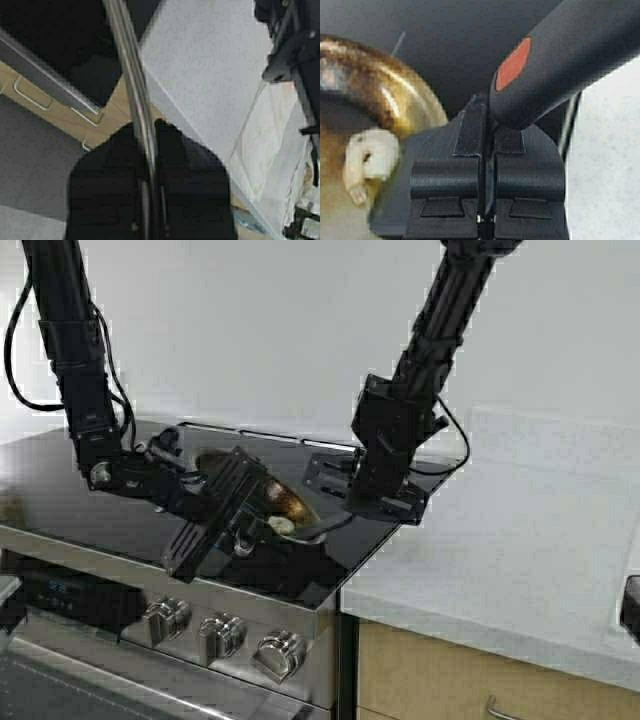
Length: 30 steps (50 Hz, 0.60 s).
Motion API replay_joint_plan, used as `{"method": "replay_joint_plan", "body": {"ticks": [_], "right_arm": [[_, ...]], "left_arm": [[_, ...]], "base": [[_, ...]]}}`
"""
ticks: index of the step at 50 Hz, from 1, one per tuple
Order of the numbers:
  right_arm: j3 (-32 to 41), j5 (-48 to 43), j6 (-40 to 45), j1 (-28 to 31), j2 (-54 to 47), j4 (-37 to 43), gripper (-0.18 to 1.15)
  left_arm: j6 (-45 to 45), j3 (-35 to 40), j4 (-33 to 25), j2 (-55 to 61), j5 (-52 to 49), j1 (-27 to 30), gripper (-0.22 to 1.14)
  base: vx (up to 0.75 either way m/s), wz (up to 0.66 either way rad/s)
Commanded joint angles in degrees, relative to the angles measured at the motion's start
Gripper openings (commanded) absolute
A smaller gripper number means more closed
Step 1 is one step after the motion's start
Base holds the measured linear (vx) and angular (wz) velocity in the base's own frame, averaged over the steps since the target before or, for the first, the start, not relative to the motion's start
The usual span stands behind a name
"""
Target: Add oil to the pan and cook the shrimp and serve it
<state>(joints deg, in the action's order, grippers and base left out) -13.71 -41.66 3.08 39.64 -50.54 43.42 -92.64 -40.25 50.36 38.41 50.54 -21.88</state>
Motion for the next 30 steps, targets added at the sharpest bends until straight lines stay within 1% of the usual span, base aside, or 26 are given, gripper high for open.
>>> {"method": "replay_joint_plan", "body": {"ticks": [1,12,30], "right_arm": [[1.7,1.1,-0.3,1.9,0.6,-1.1,0.07],[4.2,2.0,-0.2,2.0,0.4,-1.8,0.07],[4.5,2.5,0.8,1.9,0.7,-1.9,0.07]], "left_arm": [[0.2,1.5,2.4,-1.6,0.7,-0.8,0.03],[-1.9,1.6,5.1,-1.6,0.7,-0.8,0.03],[-4.2,2.9,8.4,-1.4,1.6,-0.8,0.03]], "base": [[0.00,0.00],[0.00,0.00],[0.00,0.00]]}}
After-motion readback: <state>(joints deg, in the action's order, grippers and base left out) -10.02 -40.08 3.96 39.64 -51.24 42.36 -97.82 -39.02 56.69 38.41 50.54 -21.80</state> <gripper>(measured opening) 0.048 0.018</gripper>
